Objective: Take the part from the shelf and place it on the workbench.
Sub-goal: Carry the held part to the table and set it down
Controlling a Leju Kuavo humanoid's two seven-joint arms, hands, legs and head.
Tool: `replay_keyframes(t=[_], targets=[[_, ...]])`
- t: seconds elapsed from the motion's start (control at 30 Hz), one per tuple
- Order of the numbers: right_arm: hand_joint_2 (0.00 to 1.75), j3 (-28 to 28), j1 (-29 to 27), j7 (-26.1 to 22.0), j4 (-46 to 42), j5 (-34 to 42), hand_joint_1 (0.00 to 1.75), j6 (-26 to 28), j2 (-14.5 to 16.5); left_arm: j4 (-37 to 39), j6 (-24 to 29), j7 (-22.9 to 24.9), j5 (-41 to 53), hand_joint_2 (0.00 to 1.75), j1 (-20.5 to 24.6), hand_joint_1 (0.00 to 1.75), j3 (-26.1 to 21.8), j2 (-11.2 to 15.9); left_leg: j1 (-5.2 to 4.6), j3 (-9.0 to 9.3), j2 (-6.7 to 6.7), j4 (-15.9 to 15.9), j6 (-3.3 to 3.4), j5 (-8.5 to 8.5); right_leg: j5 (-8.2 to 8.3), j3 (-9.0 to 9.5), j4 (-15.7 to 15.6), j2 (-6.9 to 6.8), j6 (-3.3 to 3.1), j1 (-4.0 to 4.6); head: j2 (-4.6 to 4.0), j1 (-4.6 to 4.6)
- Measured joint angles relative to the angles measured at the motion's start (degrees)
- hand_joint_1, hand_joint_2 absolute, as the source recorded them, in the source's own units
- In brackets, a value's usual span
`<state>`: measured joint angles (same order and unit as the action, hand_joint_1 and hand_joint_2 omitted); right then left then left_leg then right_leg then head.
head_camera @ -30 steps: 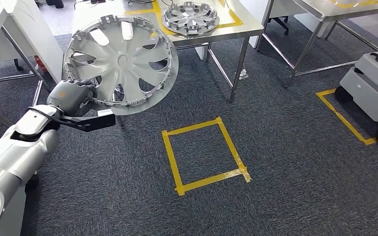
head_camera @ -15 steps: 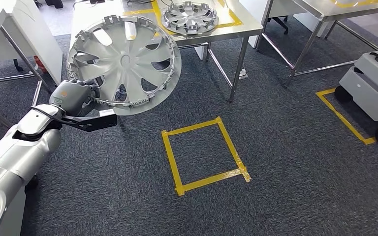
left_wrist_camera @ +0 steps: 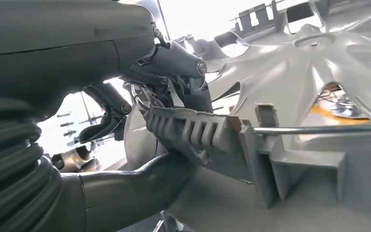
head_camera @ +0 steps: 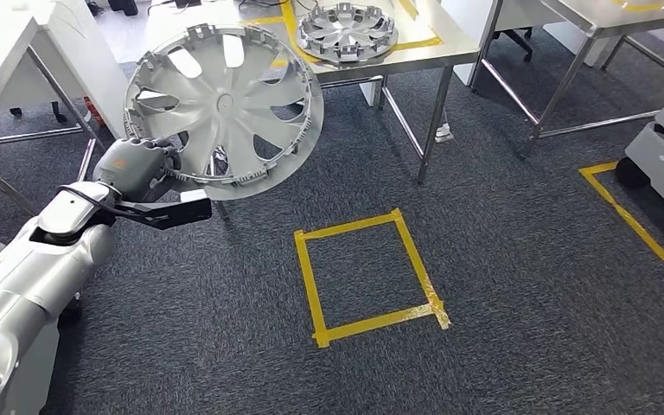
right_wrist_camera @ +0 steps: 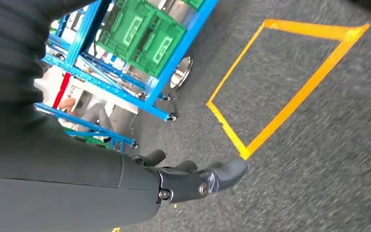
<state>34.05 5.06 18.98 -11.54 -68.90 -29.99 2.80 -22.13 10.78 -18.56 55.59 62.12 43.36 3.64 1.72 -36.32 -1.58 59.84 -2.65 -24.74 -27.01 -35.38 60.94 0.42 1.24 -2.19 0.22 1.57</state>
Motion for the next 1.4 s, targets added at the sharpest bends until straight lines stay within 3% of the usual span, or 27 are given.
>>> replay_keyframes(t=[0.07, 0.1, 0.17, 0.23, 0.27, 0.37, 0.4, 0.47, 0.53, 0.8, 0.97, 1.4], targets=[[1.75, 0.01, 0.04, 0.00, 0.00, -0.01, 0.00, 0.01, 0.00, 0.02, 0.01, -0.15, 0.03, 1.75, 0.00, 1.75, 0.00, 0.21, 0.14, -0.62, 0.38, 1.10, -0.41, -0.79, 0.09, 0.00, -0.08, -0.11, -0.92, 0.05, 0.00, 0.01], [1.75, 0.01, 0.08, -0.01, 0.00, -0.01, 0.00, 0.01, 0.00, 0.03, 0.03, -0.20, 0.05, 1.75, 0.02, 1.75, 0.00, 0.31, 0.12, -1.61, 0.68, 3.11, -0.48, -1.91, 0.14, 0.05, -0.16, -0.14, -1.30, 0.06, 0.00, 0.03], [1.75, 0.02, 0.06, -0.01, 0.00, -0.01, 0.00, 0.01, 0.00, 0.08, 0.07, -0.21, 0.08, 1.75, 0.02, 1.75, 0.00, 0.34, -0.08, -5.02, 1.14, 10.01, -0.44, -4.96, 0.04, 0.10, -0.18, -0.14, -1.78, 0.24, 0.00, 0.05], [1.75, 0.03, -0.06, 0.00, 0.00, -0.01, 0.00, 0.01, 0.00, 0.19, 0.08, -0.21, 0.10, 1.75, -0.15, 1.75, 0.00, 0.37, -0.29, -7.89, 1.16, 15.22, -0.16, -6.06, -0.18, 0.26, -0.14, -0.15, -2.09, 0.53, 0.00, 0.06], [1.75, 0.03, -0.10, 0.01, 0.00, -0.01, 0.00, 0.01, 0.00, 0.24, 0.08, -0.21, 0.12, 1.75, -0.24, 1.75, 0.00, 0.38, -0.40, -8.03, 1.17, 15.06, 0.13, -5.13, -0.32, 0.42, -0.12, -0.14, -2.18, 0.68, 0.00, 0.06], [1.75, 0.03, -0.07, 0.00, 0.01, -0.01, 0.00, 0.02, 0.03, 0.26, 0.09, -0.20, 0.17, 1.75, -0.32, 1.75, 0.00, 0.40, -1.12, -3.62, 1.28, 5.19, 1.58, 0.27, -0.83, 1.08, -0.16, -0.14, -2.03, 1.02, 0.00, 0.05], [1.75, 0.03, -0.04, 0.00, 0.01, -0.01, 0.00, 0.07, 0.04, 0.25, 0.10, -0.19, 0.17, 1.75, -0.28, 1.75, 0.00, 0.39, -1.38, -2.22, 1.32, 2.36, 1.90, 0.99, -0.95, 1.13, -0.18, -0.15, -1.83, 1.10, 0.00, 0.05], [1.75, 0.03, -0.02, 0.01, 0.02, -0.01, 0.00, 0.27, 0.02, 0.21, 0.12, -0.21, 0.16, 1.75, -0.26, 1.75, 0.00, 0.31, -1.54, -1.14, 1.28, 0.41, 1.46, 0.87, -0.98, 1.03, -0.21, -0.23, -1.67, 1.31, 0.00, 0.00], [1.75, 0.03, -0.07, 0.01, 0.02, -0.01, 0.00, 0.39, -0.02, 0.24, 0.12, -0.21, 0.19, 1.75, -0.31, 1.75, 0.00, 0.28, -1.49, -1.11, 1.13, 0.06, 1.00, 0.88, -0.88, 1.11, -0.47, -0.36, -1.69, 1.35, 0.00, -0.04], [1.75, 0.03, -0.03, 0.02, 0.02, -0.01, 0.00, 0.38, -0.03, 0.38, 0.10, 0.16, 0.29, 1.75, -0.32, 1.75, 0.00, 0.38, -1.55, -1.09, 0.88, 0.07, 1.77, 0.76, -0.58, 1.80, -1.53, -0.64, -1.08, 1.33, 0.00, -0.02], [1.75, 0.03, -0.05, 0.02, 0.02, -0.01, 0.00, 0.37, -0.02, 0.38, 0.10, -0.05, 0.30, 1.75, -0.32, 1.75, 0.00, 0.38, -1.58, -1.10, 0.91, 0.08, 1.91, 0.84, -0.43, 1.80, -1.64, -0.60, -0.74, 1.30, 0.00, -0.02], [1.75, 0.07, -0.05, 0.06, 0.02, -0.01, 0.00, 0.38, -0.02, 0.45, 0.10, -0.01, 0.37, 1.75, -0.32, 1.75, 0.01, 0.19, -1.53, -1.05, 0.92, 0.07, 1.98, 0.92, -0.38, 1.80, -1.62, -0.59, -0.67, 1.37, 0.00, -0.02]])
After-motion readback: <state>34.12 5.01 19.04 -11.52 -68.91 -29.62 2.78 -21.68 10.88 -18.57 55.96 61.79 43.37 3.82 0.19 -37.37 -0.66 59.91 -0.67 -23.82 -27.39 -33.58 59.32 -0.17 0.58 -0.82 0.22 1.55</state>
